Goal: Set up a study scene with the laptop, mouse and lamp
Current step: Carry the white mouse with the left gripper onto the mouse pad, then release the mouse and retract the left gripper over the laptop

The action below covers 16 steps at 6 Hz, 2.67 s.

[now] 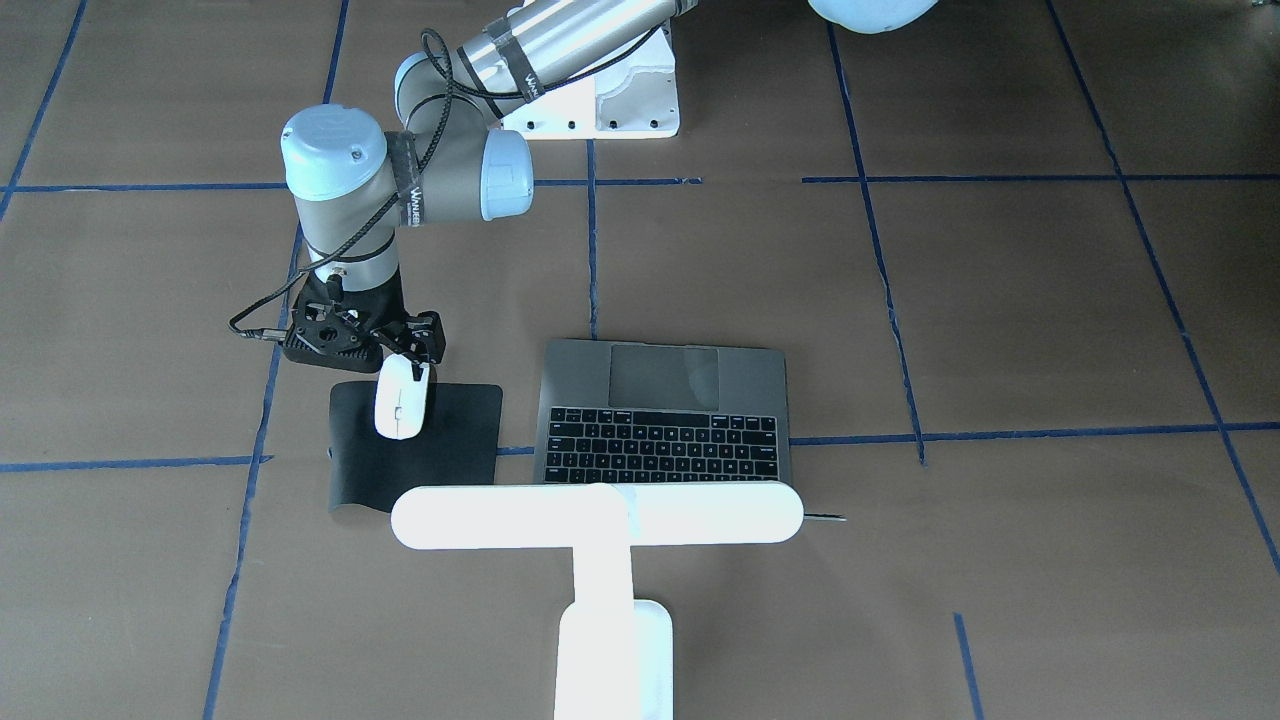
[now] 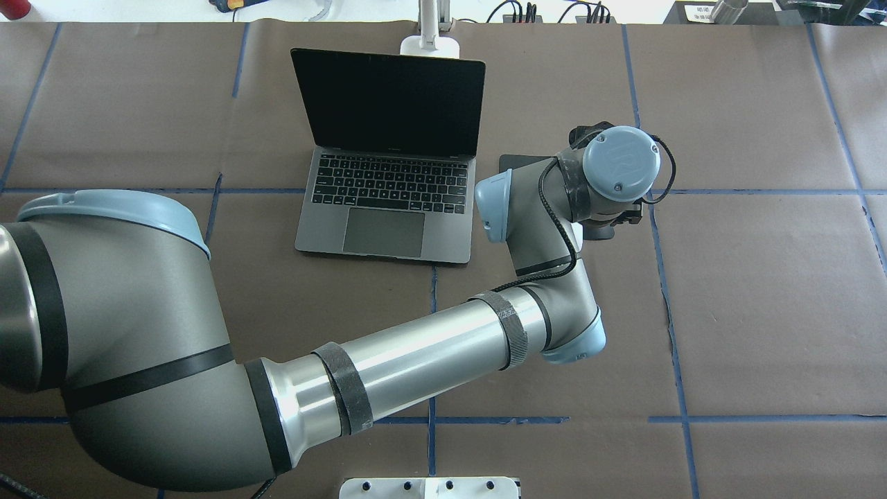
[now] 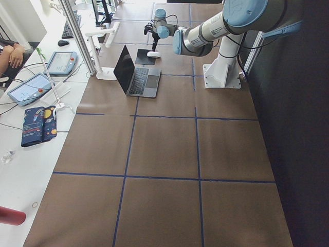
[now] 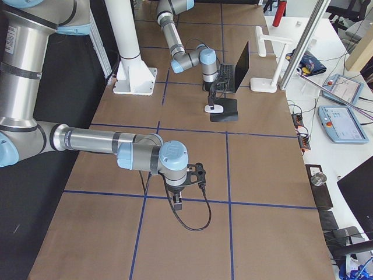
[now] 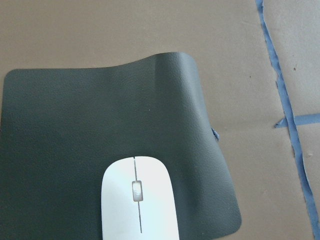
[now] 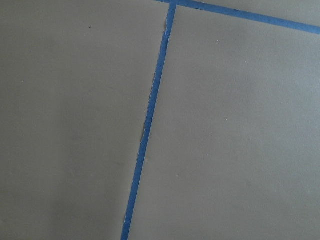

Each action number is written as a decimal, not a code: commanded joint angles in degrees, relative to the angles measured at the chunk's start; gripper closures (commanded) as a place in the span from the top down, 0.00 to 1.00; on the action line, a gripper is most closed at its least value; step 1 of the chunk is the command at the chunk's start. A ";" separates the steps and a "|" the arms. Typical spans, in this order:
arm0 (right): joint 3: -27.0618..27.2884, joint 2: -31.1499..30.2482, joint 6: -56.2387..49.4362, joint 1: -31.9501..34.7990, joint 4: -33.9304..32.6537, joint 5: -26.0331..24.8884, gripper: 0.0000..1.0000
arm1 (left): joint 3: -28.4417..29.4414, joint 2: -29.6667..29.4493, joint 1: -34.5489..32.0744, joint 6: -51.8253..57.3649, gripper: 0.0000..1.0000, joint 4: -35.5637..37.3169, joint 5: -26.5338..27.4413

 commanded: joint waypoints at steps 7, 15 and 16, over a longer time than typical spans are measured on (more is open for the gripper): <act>-1.66 2.02 -0.26 -0.17 0.18 -0.70 1.00 | -74.16 54.03 -10.95 22.65 1.00 27.72 -12.67; -2.98 2.46 -0.09 -0.88 0.27 -0.53 1.00 | -79.08 89.41 -48.72 70.56 1.00 34.48 -27.97; -3.06 2.46 -0.18 -1.05 0.27 -0.53 1.00 | -78.64 93.10 -51.29 70.90 1.00 34.48 -29.62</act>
